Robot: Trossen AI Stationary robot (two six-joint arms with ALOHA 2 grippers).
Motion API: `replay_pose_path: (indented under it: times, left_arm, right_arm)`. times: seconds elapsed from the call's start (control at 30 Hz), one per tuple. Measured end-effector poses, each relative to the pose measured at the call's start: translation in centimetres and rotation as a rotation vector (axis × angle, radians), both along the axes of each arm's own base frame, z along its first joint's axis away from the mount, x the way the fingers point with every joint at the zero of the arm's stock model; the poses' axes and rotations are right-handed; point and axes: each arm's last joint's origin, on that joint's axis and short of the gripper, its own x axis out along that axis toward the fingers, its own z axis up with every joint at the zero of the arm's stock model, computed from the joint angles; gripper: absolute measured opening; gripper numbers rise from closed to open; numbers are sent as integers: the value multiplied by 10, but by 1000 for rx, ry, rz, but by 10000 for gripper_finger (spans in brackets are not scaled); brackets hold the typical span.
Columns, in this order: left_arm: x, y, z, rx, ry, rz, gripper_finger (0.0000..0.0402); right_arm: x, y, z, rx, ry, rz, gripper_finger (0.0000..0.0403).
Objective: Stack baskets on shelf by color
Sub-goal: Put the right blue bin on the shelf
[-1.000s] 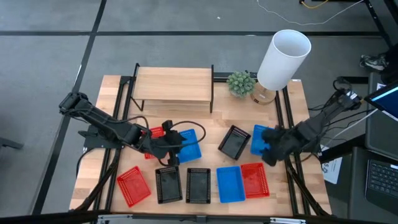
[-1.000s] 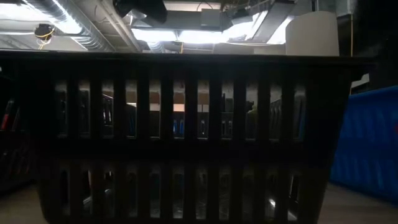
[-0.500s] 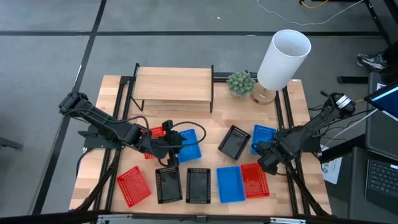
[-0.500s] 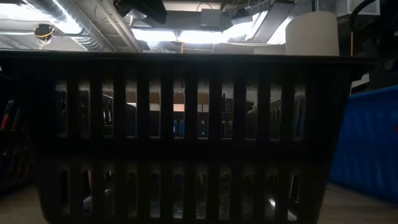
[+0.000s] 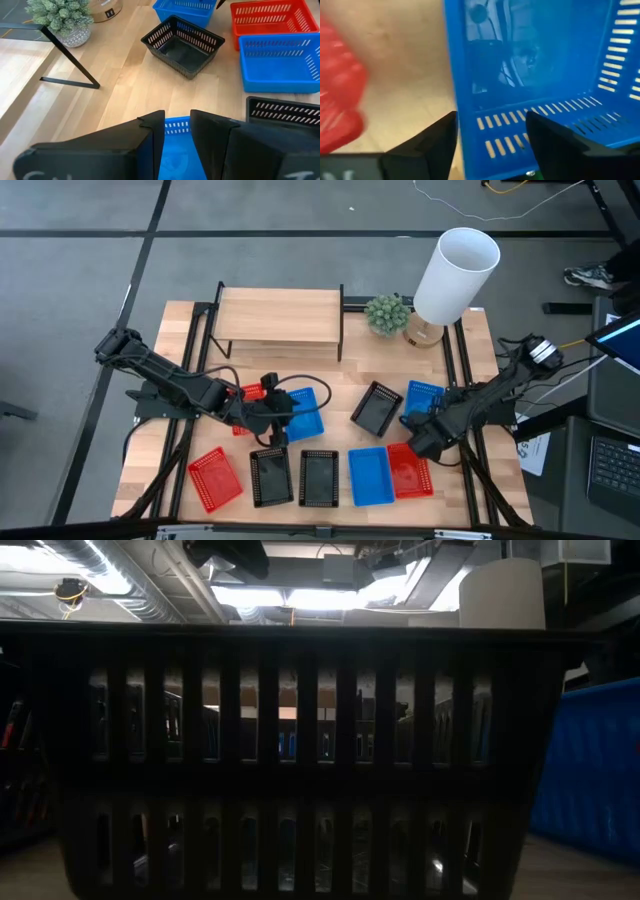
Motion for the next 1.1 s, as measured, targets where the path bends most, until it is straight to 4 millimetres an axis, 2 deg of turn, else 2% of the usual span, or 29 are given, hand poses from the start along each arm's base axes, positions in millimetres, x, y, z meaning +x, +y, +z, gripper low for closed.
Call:
replay_pose_path:
  times: [0.1,0.17,0.23,0.3,0.4,0.57,0.7,0.8,0.97,1.1]
  left_arm:
    - [1,3,0,0,0,10,85]
    - [2,5,0,0,0,17,85]
    - [2,7,0,1,1,25,85]
    - [3,10,0,2,4,35,85]
    - [4,13,-1,32,20,30,85]
    - [-4,8,5,148,34,-33,85]
    - [-19,4,10,190,60,-24,85]
    - [-30,2,8,192,110,-28,85]
    - [-49,2,3,215,224,-18,85]
    - [-54,5,-1,254,298,-20,85]
  right_arm:
    - [0,-1,-3,-11,7,-43,174]
    - [0,-1,-3,3,13,-76,122]
    - [1,1,0,22,24,-99,53]
    - [3,4,6,34,24,-99,16]
    - [7,7,25,20,44,-103,6]
    - [18,12,73,-55,-12,-102,4]
    - [33,16,114,-125,-230,-79,3]
    - [48,15,142,-225,-445,5,2]
    - [82,0,177,-441,-716,141,2]
    - [123,-30,198,-494,-839,244,2]
